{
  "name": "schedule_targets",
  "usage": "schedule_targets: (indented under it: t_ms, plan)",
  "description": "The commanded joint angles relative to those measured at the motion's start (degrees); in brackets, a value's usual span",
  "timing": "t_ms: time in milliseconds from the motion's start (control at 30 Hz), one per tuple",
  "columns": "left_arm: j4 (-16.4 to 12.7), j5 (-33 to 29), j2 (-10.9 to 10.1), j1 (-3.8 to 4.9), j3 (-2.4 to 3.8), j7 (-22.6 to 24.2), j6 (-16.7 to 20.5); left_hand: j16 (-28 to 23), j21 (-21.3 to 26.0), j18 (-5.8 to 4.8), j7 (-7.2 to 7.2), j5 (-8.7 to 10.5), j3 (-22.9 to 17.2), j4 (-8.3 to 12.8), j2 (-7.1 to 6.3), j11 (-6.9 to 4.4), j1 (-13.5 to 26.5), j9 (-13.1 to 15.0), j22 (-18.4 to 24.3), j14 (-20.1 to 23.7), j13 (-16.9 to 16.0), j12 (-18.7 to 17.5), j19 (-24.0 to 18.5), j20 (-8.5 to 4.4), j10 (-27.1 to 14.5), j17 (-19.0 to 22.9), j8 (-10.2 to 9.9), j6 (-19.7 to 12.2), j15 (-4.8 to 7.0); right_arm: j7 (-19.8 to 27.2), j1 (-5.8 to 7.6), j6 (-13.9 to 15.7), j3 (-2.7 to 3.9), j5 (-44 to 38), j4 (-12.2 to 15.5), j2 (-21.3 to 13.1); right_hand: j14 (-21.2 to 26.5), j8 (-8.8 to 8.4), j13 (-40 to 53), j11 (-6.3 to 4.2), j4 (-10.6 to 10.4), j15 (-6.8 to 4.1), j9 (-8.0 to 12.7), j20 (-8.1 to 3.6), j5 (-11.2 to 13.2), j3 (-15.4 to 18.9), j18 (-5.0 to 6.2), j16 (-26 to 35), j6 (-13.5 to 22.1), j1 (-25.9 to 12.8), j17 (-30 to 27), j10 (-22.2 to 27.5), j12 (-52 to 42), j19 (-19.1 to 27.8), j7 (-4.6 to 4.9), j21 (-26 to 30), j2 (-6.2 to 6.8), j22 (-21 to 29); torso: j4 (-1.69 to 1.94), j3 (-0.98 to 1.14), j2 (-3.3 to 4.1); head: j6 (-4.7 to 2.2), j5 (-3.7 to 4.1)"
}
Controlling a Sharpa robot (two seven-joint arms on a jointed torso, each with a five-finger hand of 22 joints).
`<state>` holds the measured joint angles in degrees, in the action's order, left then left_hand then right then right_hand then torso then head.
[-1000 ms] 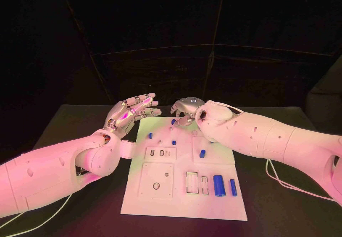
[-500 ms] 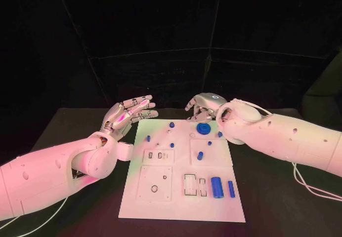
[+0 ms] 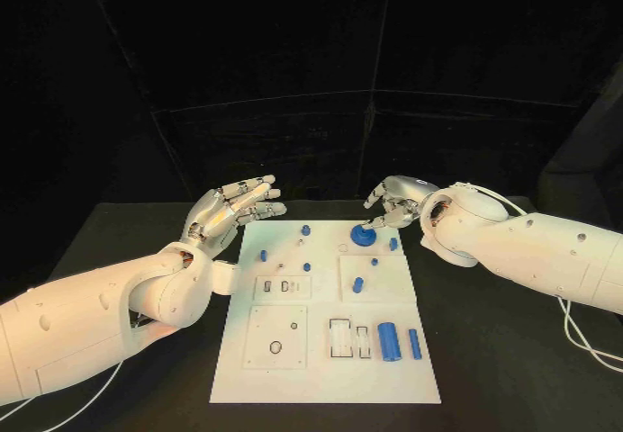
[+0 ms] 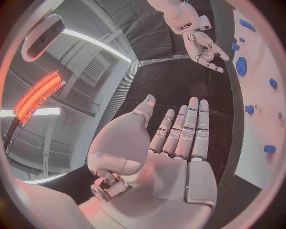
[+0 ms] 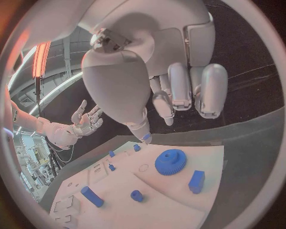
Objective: Assemble the parts on the task board
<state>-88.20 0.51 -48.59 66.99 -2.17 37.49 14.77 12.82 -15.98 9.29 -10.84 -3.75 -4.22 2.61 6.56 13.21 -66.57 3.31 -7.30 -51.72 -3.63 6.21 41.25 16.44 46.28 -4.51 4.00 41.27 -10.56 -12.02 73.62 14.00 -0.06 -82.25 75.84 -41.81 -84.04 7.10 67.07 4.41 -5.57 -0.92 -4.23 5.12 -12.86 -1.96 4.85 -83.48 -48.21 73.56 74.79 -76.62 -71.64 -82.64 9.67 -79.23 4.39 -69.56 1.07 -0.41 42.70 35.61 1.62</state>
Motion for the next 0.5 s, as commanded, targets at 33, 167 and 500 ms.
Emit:
schedule_targets:
  t_ms: [33,167,500]
  plan:
    - [0.2,0.4,0.1,0.05,0.02,0.3,-1.1,-0.2,-0.2,0.79,-5.23,-0.10,-0.1,0.3,0.56,0.14,-0.2,0.1,0.1,-0.2,0.0,0.0,0.5,-0.01,0.1,0.1,-0.2,0.4,-0.06,-1.5,0.08,-3.5,0.06,1.0,-1.1,0.8,-3.6,0.33,2.3,-0.03,-0.2,0.53,0.1,0.25,0.0,0.3,-0.93,-0.5,0.5,0.8,1.9,-0.9,-1.8,-0.2,-0.05,-0.4,-0.15,-0.5,0.08,0.08,0.14,-0.13,0.17]
    - [0.5,0.4,0.3,0.01,0.02,0.3,-1.2,-0.2,-0.2,0.79,-5.23,-0.10,-0.1,0.3,0.57,0.14,-0.2,0.1,0.1,-0.3,0.0,0.0,0.5,-0.01,0.1,0.1,-0.2,0.4,-0.06,-1.4,-0.01,-4.6,0.05,0.6,-2.3,1.7,-3.7,0.54,4.1,0.01,-0.4,0.60,0.1,0.33,-0.1,0.6,-0.96,-0.9,0.7,1.3,2.6,-1.6,-3.3,-0.3,-0.04,-0.6,-0.33,-0.8,0.15,0.16,0.16,-0.08,0.28]
    - [0.8,0.4,0.5,-0.03,0.01,0.3,-1.3,-0.3,-0.2,0.80,-5.20,-0.10,-0.2,0.3,0.61,0.12,-0.3,0.1,0.1,-0.3,0.0,0.0,0.5,-0.01,0.1,0.1,-0.2,0.4,-0.04,-2.3,-0.15,-7.2,0.04,-2.2,-3.4,2.8,-4.3,1.04,8.0,0.00,-0.9,0.66,0.1,0.43,-0.2,1.5,-1.23,-2.7,1.0,1.8,6.4,-3.4,-6.5,-0.7,-0.16,-1.6,-0.40,-2.3,-0.01,0.06,0.11,-0.13,0.16]
